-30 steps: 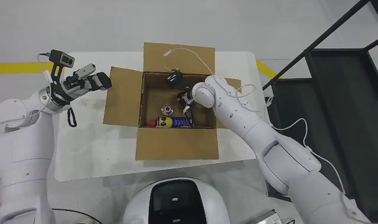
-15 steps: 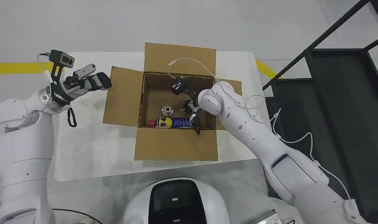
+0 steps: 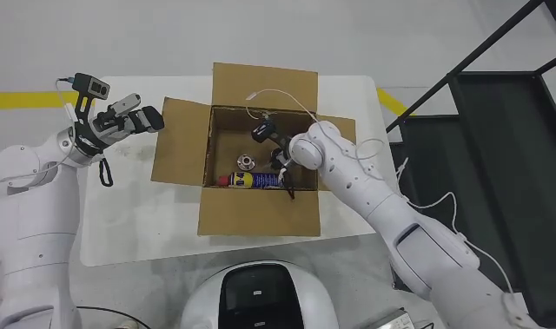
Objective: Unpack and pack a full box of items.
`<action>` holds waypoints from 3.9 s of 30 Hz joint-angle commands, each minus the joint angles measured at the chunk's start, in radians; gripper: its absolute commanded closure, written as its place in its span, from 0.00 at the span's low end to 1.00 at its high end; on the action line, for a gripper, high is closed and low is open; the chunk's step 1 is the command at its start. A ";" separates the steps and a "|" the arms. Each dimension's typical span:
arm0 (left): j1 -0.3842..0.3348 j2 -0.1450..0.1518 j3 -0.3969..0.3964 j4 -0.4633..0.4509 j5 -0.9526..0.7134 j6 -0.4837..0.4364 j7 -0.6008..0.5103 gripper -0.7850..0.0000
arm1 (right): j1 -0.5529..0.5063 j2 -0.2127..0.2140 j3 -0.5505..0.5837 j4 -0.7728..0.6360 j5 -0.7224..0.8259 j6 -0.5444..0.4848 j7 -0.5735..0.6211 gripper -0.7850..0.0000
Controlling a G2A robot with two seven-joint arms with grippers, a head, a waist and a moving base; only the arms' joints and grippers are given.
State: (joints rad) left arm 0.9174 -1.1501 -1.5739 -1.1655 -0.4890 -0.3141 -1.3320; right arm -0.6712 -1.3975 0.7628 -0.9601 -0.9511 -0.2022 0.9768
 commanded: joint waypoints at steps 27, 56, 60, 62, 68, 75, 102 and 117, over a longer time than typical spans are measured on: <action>0.016 0.006 -0.013 -0.020 0.010 0.014 0.060 0.00 | -0.411 0.148 0.431 -0.873 -0.058 -0.073 0.244 1.00; 0.011 0.018 -0.044 -0.001 0.010 0.001 0.093 0.00 | -0.563 0.209 0.886 -0.973 0.117 -0.056 0.214 1.00; 0.011 0.018 -0.044 -0.001 0.010 0.001 0.093 0.00 | -0.556 0.222 0.972 -0.837 0.069 -0.009 0.195 1.00; 0.011 0.018 -0.044 -0.001 0.010 0.001 0.093 0.00 | -0.530 0.226 0.975 -0.734 0.031 0.008 0.173 1.00; 0.011 0.018 -0.044 -0.001 0.010 0.001 0.093 0.00 | -0.397 0.231 0.889 -0.391 -0.100 0.022 0.097 1.00; 0.011 0.018 -0.044 -0.001 0.010 0.001 0.093 0.00 | -0.269 0.222 0.790 -0.112 -0.164 0.049 -0.006 1.00; 0.011 0.018 -0.044 -0.001 0.010 0.001 0.093 0.00 | -0.125 0.206 0.702 0.160 -0.096 0.056 -0.209 0.00; 0.011 0.018 -0.044 -0.001 0.010 0.001 0.093 0.00 | -0.501 0.257 0.768 -0.780 0.119 -0.225 0.065 0.00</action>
State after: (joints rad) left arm 0.9283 -1.1323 -1.6183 -1.1663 -0.4792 -0.3132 -1.2389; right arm -1.1576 -1.1405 1.5469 -1.6926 -0.8479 -0.4168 1.0227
